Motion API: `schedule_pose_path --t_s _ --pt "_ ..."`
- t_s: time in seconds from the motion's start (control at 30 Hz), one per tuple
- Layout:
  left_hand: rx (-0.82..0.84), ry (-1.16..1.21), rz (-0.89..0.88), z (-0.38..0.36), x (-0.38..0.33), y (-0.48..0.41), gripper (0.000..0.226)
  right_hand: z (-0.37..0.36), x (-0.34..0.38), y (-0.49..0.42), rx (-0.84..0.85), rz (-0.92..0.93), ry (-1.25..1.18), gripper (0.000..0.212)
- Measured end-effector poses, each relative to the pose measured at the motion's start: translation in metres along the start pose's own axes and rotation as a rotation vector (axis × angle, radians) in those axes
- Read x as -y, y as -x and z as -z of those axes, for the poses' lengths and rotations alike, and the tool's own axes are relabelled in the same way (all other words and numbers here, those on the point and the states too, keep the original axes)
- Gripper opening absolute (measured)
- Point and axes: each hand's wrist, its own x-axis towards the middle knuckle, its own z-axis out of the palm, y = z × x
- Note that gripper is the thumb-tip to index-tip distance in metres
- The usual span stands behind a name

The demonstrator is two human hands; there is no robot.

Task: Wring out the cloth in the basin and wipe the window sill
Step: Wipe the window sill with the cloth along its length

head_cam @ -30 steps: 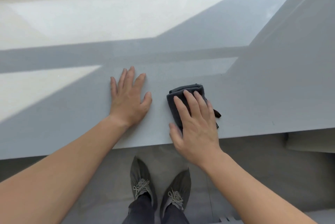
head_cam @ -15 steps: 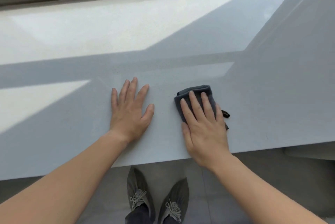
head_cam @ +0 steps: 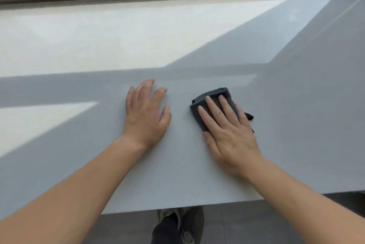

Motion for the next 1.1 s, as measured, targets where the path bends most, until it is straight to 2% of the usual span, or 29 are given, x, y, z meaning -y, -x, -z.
schedule_pose_path --t_s 0.07,0.17,0.23,0.27,0.33,0.4,0.43,0.5,0.57,0.63,0.7,0.8,0.87,0.93,1.0,1.07,1.1 --pt "0.022 0.021 -0.011 0.0 0.001 -0.019 0.051 0.006 -0.033 -0.023 0.004 -0.046 0.011 0.06" --pt "0.043 0.045 -0.047 0.0 0.005 -0.049 0.053 0.021 -0.073 -0.081 -0.01 -0.429 -0.056 0.062" --pt "0.048 0.056 -0.067 -0.001 0.007 -0.071 0.053 0.023 -0.06 -0.105 -0.027 -0.538 -0.066 0.062" --pt "0.048 0.055 -0.074 -0.002 0.007 -0.082 0.053 0.02 -0.043 -0.107 -0.033 -0.49 -0.045 0.063" --pt "0.05 0.048 -0.069 -0.006 0.006 -0.103 0.055 0.011 -0.009 -0.093 -0.027 -0.259 0.001 0.062" --pt "0.075 0.012 -0.049 -0.01 0.005 -0.118 0.058 0.012 -0.011 -0.084 0.017 -0.05 0.013 0.06" --pt "0.081 -0.02 -0.038 -0.013 0.005 -0.121 0.059 0.016 -0.027 -0.091 0.027 -0.016 0.016 0.06" --pt "0.079 -0.065 -0.029 -0.017 0.004 -0.121 0.058 0.024 -0.067 -0.119 0.015 -0.15 0.022 0.061" --pt "0.08 -0.064 -0.03 -0.018 0.003 -0.119 0.058 0.033 -0.101 -0.155 -0.013 -0.419 -0.038 0.062" --pt "0.084 -0.061 -0.036 -0.018 0.003 -0.119 0.059 0.036 -0.104 -0.18 -0.039 -0.579 -0.059 0.062" --pt "0.094 -0.061 -0.04 -0.018 0.002 -0.121 0.06 0.031 -0.078 -0.184 -0.041 -0.542 -0.044 0.063" --pt "0.089 -0.065 -0.041 -0.018 0.0 -0.119 0.061 0.022 -0.041 -0.156 -0.017 -0.237 -0.012 0.063" --pt "0.089 -0.058 -0.039 -0.018 -0.002 -0.121 0.06 0.028 -0.061 -0.156 0.017 -0.105 -0.004 0.062" --pt "0.098 -0.053 -0.03 -0.016 -0.004 -0.123 0.059 0.036 -0.099 -0.18 0.013 -0.178 -0.014 0.062" --pt "0.101 -0.054 -0.02 -0.011 -0.009 -0.127 0.057 0.048 -0.129 -0.211 -0.012 -0.387 -0.057 0.062" --pt "0.072 -0.024 -0.014 -0.007 -0.011 -0.14 0.052 0.05 -0.128 -0.233 -0.032 -0.515 -0.08 0.062" --pt "0.044 0.001 -0.021 -0.007 -0.012 -0.148 0.05 0.047 -0.116 -0.235 -0.037 -0.513 -0.067 0.062"
